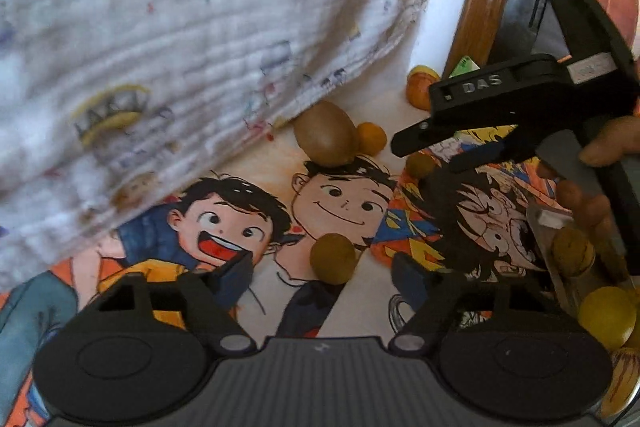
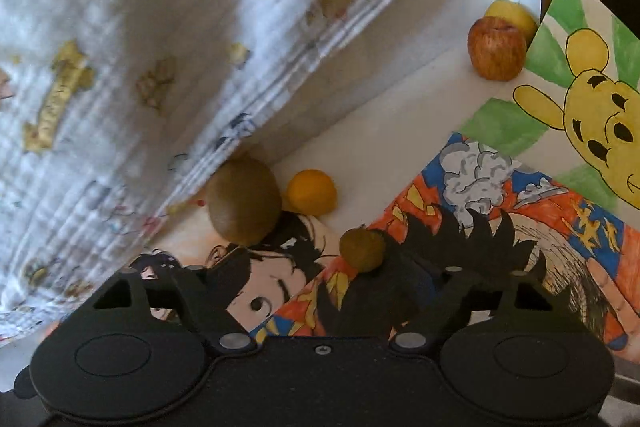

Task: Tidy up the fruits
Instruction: 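Grasp a small brown round fruit with the left tool while the right tool grasps another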

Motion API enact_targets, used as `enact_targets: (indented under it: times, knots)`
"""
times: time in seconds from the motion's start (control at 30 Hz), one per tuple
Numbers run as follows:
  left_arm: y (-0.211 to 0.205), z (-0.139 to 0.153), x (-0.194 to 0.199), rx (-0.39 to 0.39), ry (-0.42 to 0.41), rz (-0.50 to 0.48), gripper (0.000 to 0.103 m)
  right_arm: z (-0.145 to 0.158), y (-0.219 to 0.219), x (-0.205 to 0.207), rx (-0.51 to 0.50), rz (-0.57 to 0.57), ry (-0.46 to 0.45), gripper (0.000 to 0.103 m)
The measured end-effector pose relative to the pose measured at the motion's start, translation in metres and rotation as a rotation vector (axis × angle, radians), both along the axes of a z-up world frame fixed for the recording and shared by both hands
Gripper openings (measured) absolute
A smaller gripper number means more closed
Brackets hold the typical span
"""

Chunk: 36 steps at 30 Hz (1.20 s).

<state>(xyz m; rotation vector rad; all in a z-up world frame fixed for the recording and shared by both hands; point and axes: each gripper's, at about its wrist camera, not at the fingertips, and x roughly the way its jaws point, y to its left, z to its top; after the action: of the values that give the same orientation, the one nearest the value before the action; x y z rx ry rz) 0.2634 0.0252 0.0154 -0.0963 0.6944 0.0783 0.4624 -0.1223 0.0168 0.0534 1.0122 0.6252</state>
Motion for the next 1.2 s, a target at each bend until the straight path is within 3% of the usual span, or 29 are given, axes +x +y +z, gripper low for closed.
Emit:
enact_targets:
  times: [0.27, 0.5, 0.6, 0.73, 1.2]
  knots:
    - [-0.005, -0.003, 0.006, 0.013, -0.014, -0.023, 0.054, -0.013, -0.004, 0.012, -0.008, -0.053, -0.014, 0.051]
    - [-0.005, -0.005, 0.004, 0.032, -0.030, 0.002, 0.041, -0.018, -0.003, 0.016, -0.005, -0.053, -0.030, 0.041]
    - [-0.005, -0.005, 0.003, 0.044, -0.032, 0.005, 0.038, -0.020, 0.002, 0.013, -0.024, -0.041, -0.049, 0.031]
    - [-0.006, -0.005, 0.003, 0.035, -0.029, -0.013, 0.028, -0.018, 0.006, 0.003, -0.034, -0.020, -0.060, 0.030]
    - [-0.003, -0.002, -0.004, 0.002, -0.030, 0.005, 0.028, -0.012, 0.005, -0.034, 0.012, 0.038, -0.011, 0.030]
